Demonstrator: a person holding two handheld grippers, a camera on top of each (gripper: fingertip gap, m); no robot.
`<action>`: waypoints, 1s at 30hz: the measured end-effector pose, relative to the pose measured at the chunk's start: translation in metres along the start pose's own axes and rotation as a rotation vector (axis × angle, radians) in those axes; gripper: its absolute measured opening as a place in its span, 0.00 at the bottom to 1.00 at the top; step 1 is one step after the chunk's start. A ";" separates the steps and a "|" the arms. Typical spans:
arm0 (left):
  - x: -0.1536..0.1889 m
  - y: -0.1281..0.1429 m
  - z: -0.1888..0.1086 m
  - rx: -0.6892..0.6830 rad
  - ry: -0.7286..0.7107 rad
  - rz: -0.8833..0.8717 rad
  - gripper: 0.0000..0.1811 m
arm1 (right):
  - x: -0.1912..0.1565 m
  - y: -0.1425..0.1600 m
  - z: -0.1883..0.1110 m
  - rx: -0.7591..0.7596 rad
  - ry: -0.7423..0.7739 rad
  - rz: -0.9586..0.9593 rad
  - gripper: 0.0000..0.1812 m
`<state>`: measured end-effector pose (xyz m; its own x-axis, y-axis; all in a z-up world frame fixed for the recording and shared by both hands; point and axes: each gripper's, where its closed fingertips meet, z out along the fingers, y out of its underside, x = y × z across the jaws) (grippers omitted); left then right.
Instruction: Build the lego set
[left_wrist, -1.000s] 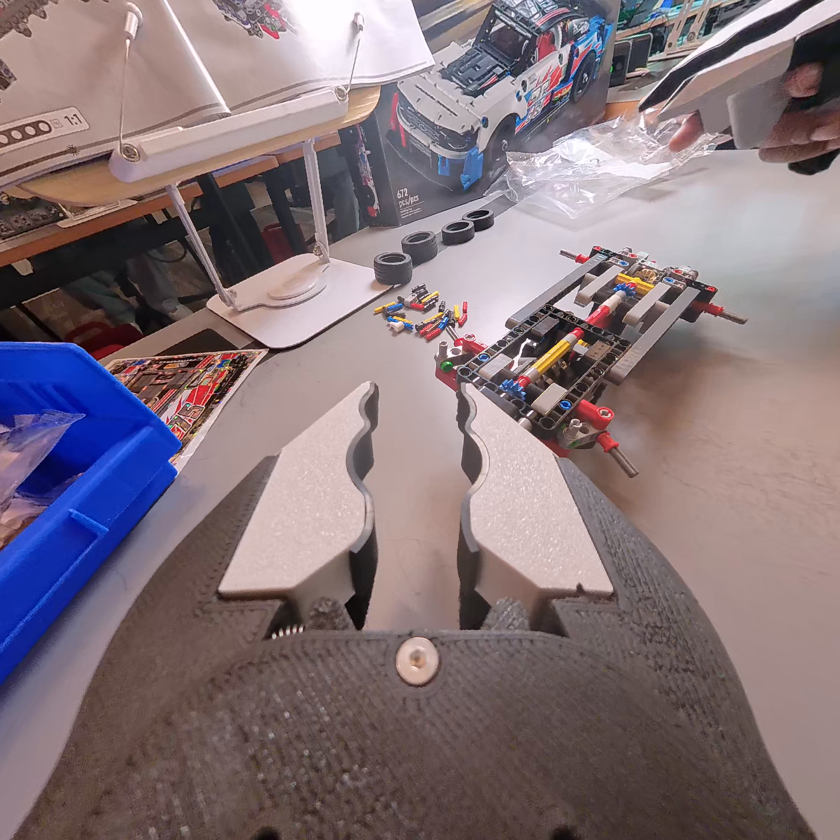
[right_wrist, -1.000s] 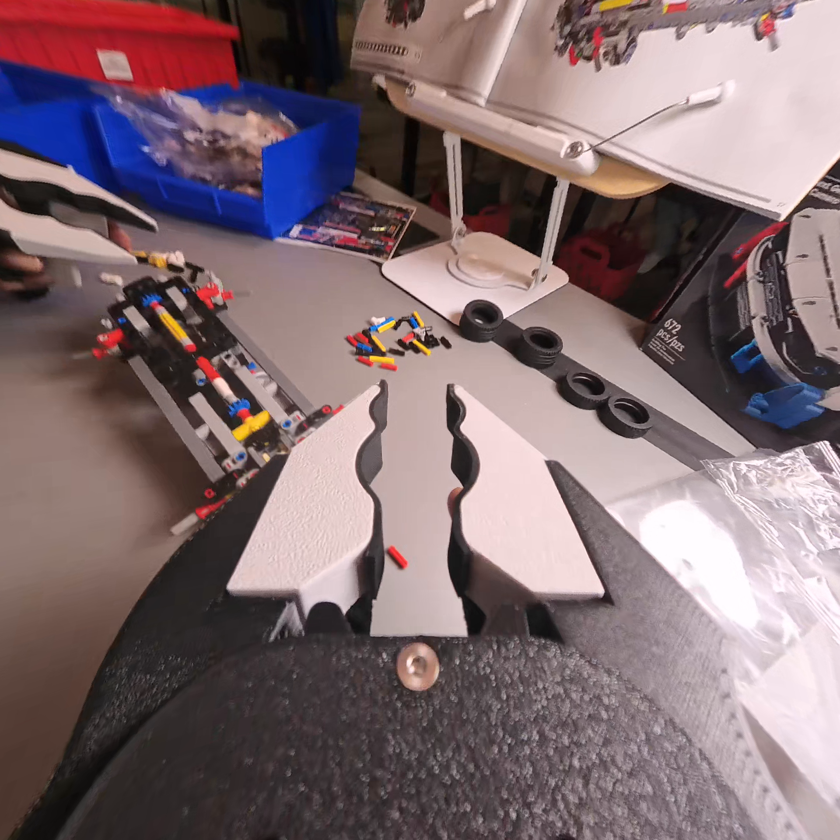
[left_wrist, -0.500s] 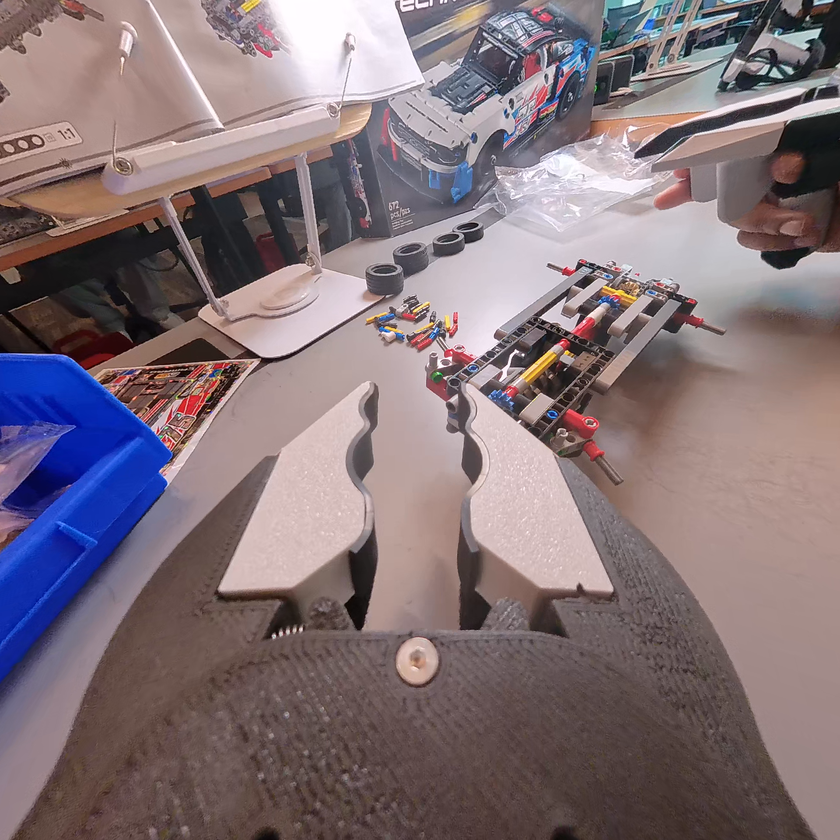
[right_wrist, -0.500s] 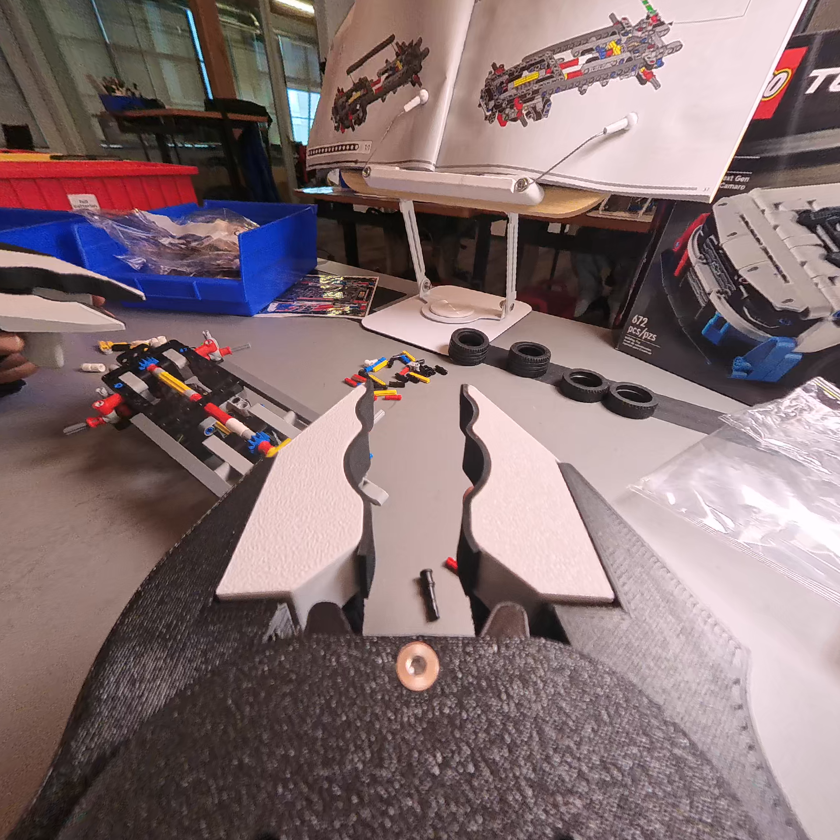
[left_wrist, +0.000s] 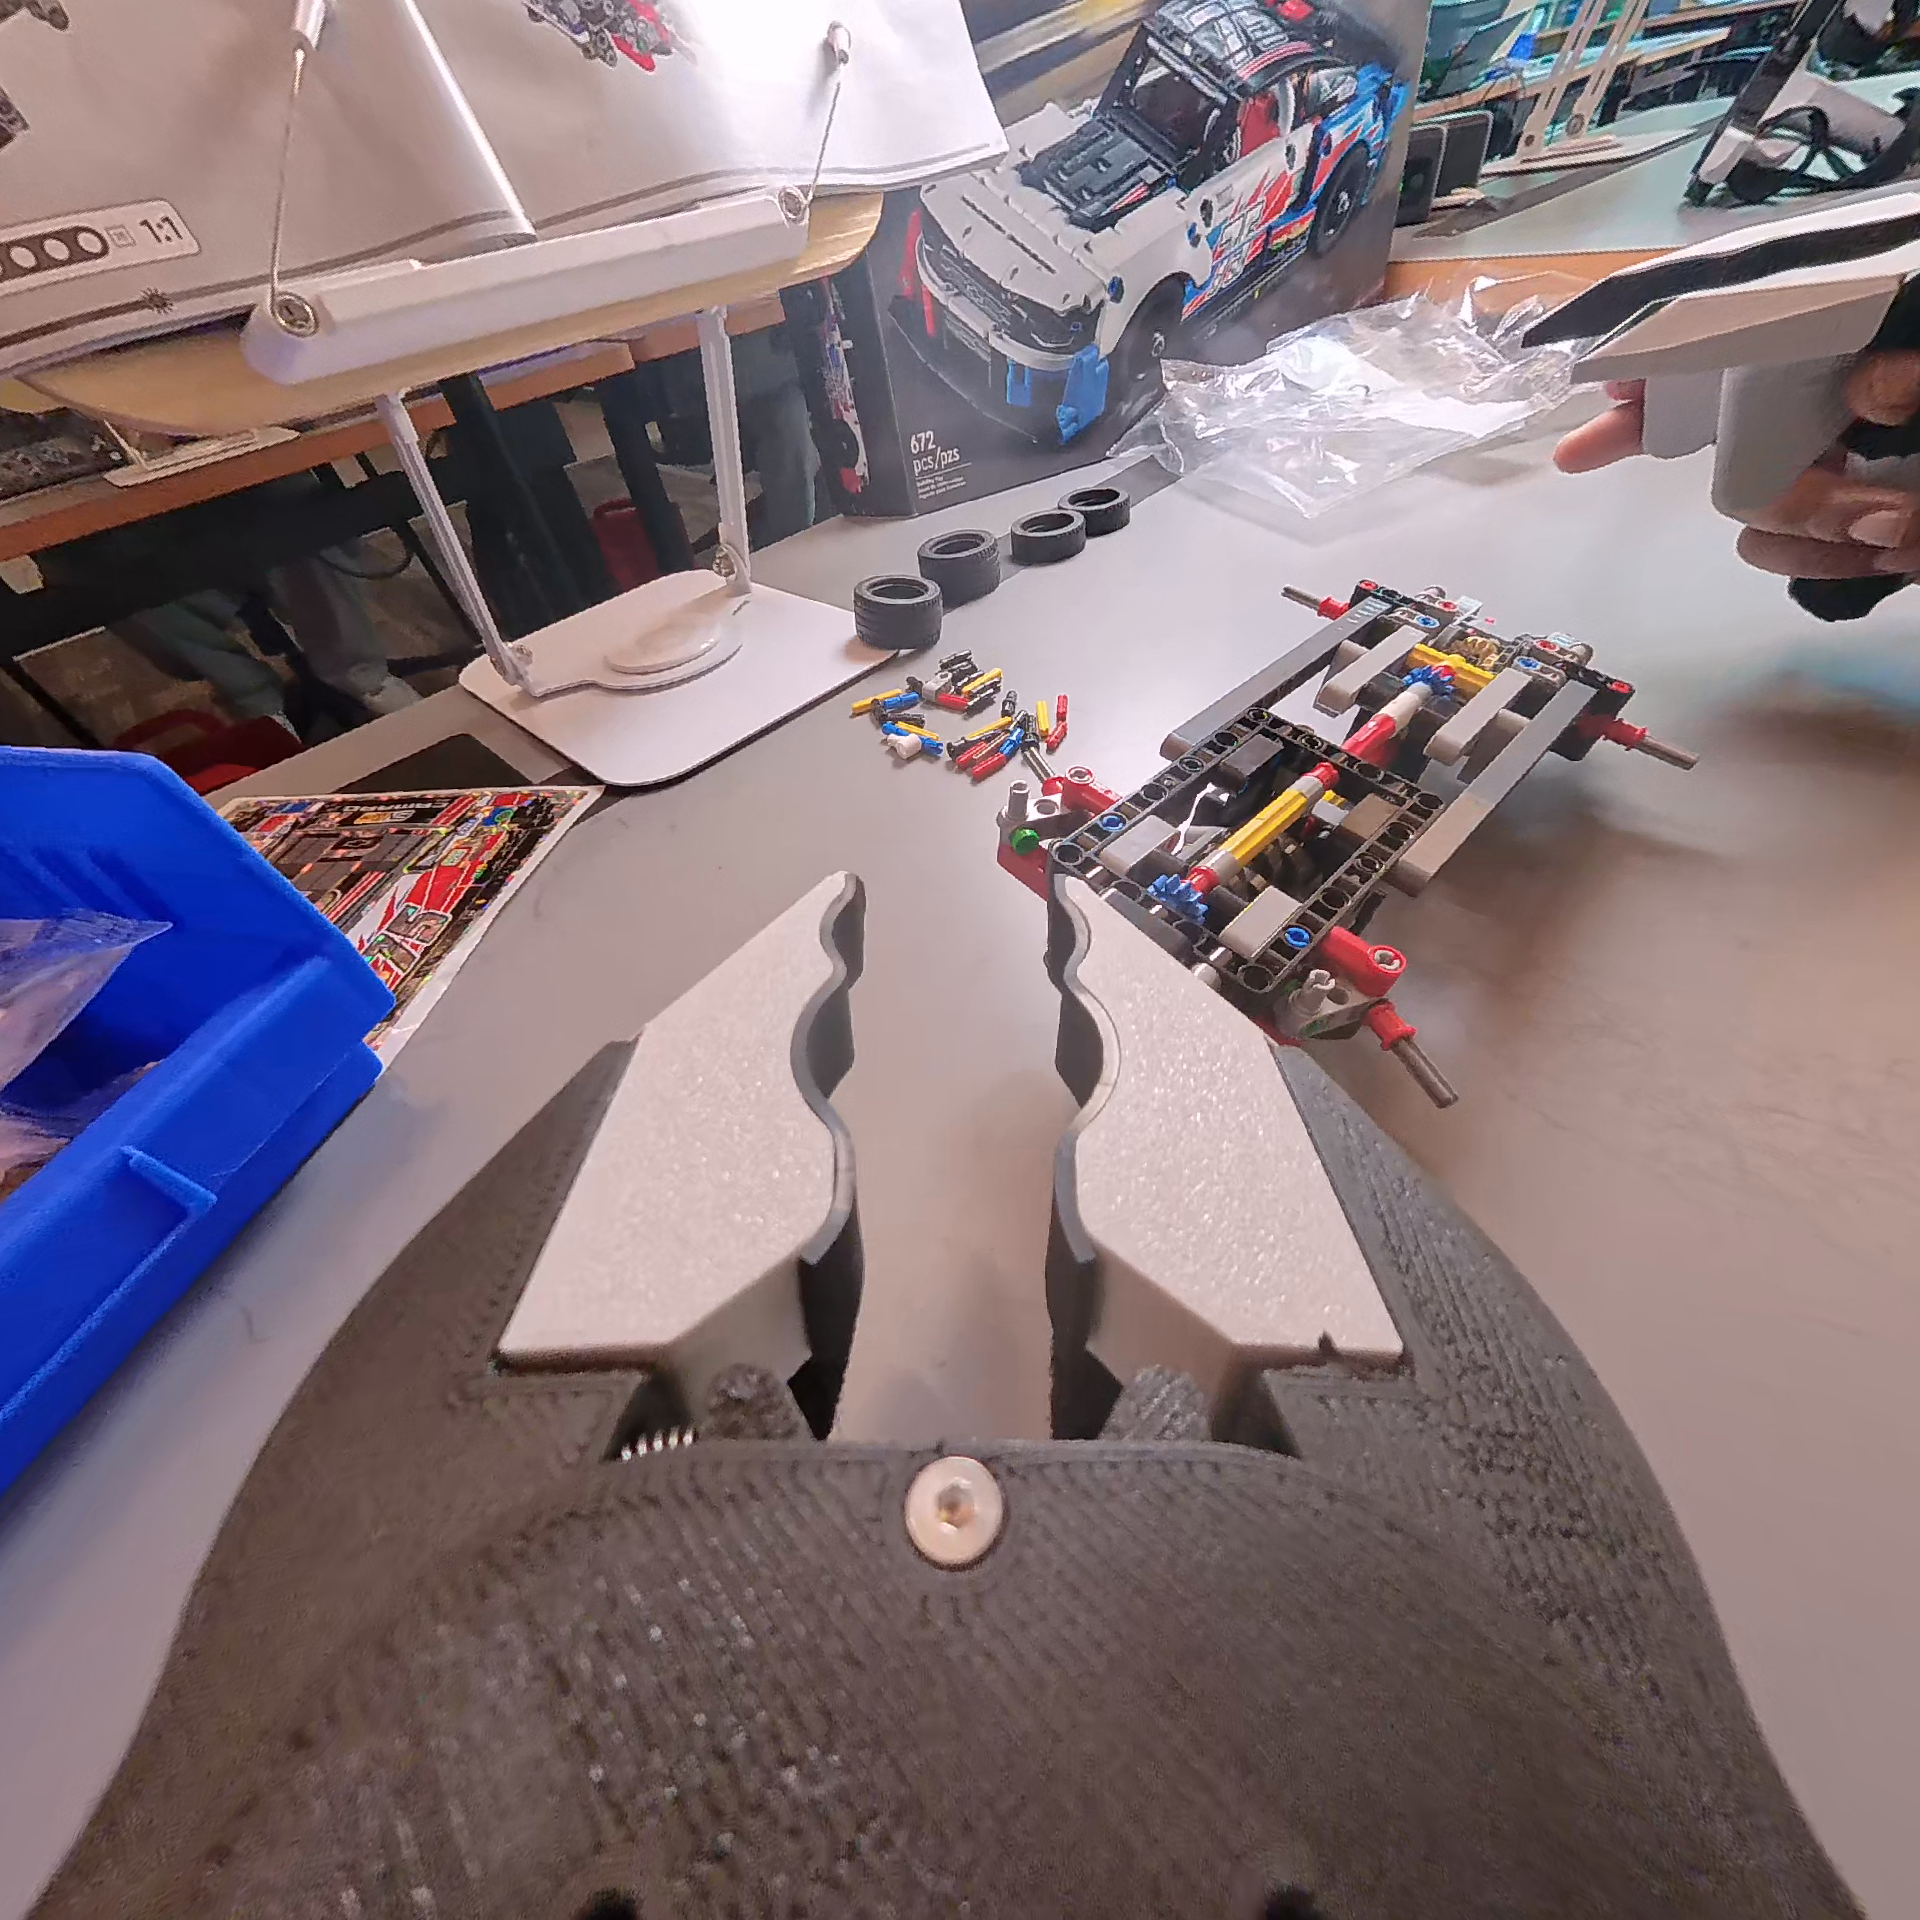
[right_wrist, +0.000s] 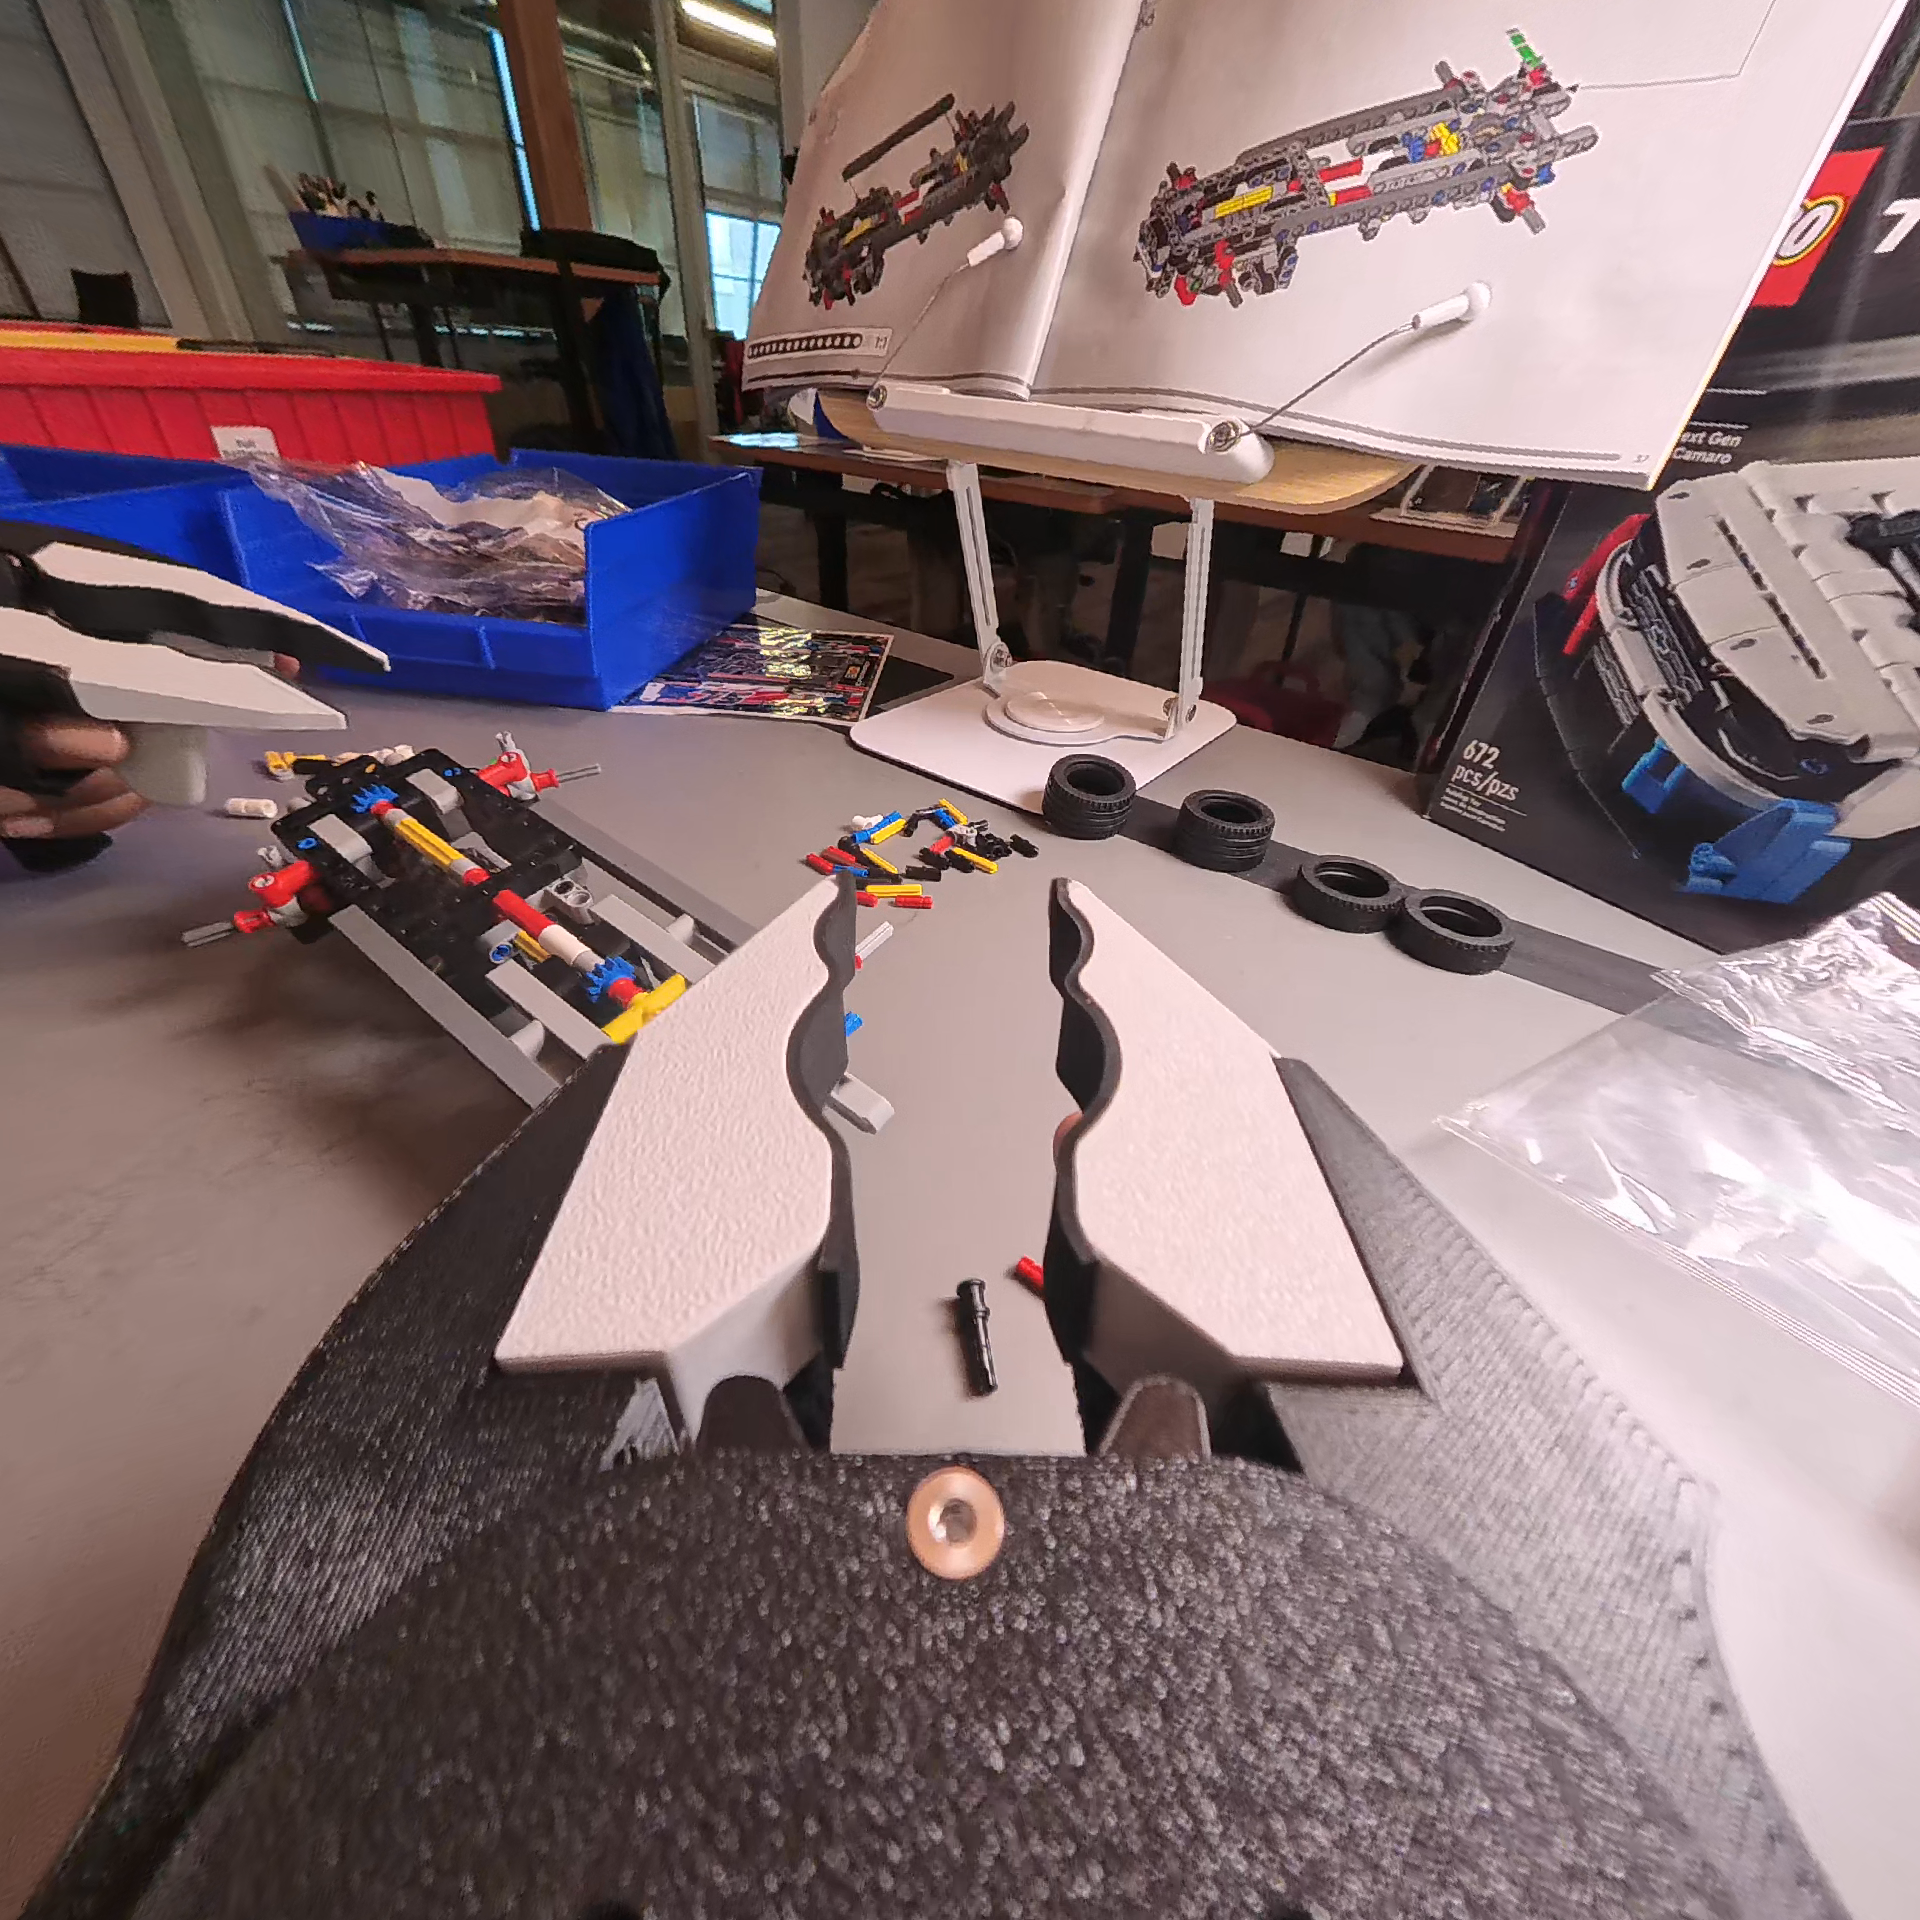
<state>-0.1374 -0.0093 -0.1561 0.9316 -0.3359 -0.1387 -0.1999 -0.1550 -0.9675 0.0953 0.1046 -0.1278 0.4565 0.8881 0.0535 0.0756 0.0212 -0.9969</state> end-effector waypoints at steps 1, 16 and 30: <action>0.000 0.000 0.000 0.000 0.000 0.000 0.19 | 0.000 0.000 0.000 0.002 -0.004 0.008 0.19; 0.001 -0.016 -0.008 0.071 0.017 -0.019 0.22 | -0.001 0.003 0.001 -0.006 -0.015 0.025 0.17; -0.026 -0.056 -0.040 0.214 -0.072 -0.005 0.23 | 0.002 0.003 -0.003 -0.005 -0.011 0.029 0.14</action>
<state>-0.1625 -0.0291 -0.0898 0.9534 -0.2668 -0.1408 -0.1332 0.0464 -0.9900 0.0991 0.1054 -0.1301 0.4483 0.8935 0.0243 0.0667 -0.0064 -0.9978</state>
